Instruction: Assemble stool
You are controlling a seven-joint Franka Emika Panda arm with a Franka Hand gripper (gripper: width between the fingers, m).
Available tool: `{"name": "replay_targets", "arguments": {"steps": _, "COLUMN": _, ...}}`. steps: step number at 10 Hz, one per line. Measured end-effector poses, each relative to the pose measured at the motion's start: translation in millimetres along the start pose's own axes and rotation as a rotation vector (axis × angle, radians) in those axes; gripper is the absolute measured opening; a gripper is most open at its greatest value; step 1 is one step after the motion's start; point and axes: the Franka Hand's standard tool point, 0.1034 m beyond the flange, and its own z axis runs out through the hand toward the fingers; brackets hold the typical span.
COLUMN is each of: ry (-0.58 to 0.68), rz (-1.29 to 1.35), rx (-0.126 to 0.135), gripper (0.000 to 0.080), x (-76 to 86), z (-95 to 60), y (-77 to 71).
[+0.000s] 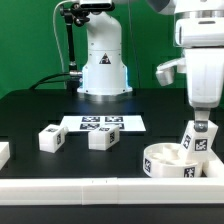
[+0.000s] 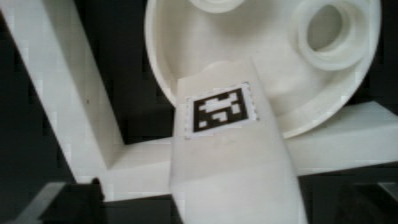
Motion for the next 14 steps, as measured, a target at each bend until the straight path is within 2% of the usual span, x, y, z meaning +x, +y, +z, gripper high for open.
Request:
{"name": "replay_targets", "arguments": {"steps": 2, "ry": -0.023, "rz": -0.138, "rx": 0.0, "gripper": 0.0649, "x": -2.5, "z": 4.6, "y": -1.2}}
{"name": "replay_targets", "arguments": {"steps": 4, "ry": -0.027, "rz": -0.143, "rx": 0.002, "gripper": 0.0649, "x": -3.4, "z": 6.4, "y": -2.2}}
{"name": "replay_targets", "arguments": {"steps": 5, "ry": -0.028, "rz": -0.142, "rx": 0.002, "gripper": 0.0522, "x": -4.3, "z": 6.4, "y": -1.8}}
{"name": "replay_targets", "arguments": {"steps": 6, "ry": -0.028, "rz": -0.141, "rx": 0.002, "gripper": 0.0522, "x": -4.7, "z": 6.4, "y": -1.6}}
{"name": "replay_targets", "arguments": {"steps": 7, "ry": -0.028, "rz": -0.139, "rx": 0.002, "gripper": 0.0383, "x": -5.3, "z": 6.4, "y": -1.5}}
{"name": "replay_targets", "arguments": {"steps": 8, "ry": -0.028, "rz": -0.131, "rx": 0.002, "gripper": 0.0338, "x": -5.7, "z": 6.5, "y": -1.3}}
{"name": "replay_targets", "arguments": {"steps": 11, "ry": -0.028, "rz": -0.042, "rx": 0.006, "gripper": 0.0338, "x": -7.4, "z": 6.9, "y": -1.7}}
{"name": "replay_targets", "arguments": {"steps": 14, "ry": -0.04, "rz": 0.285, "rx": 0.025, "gripper": 0.0338, "x": -7.2, "z": 6.8, "y": -5.4}}
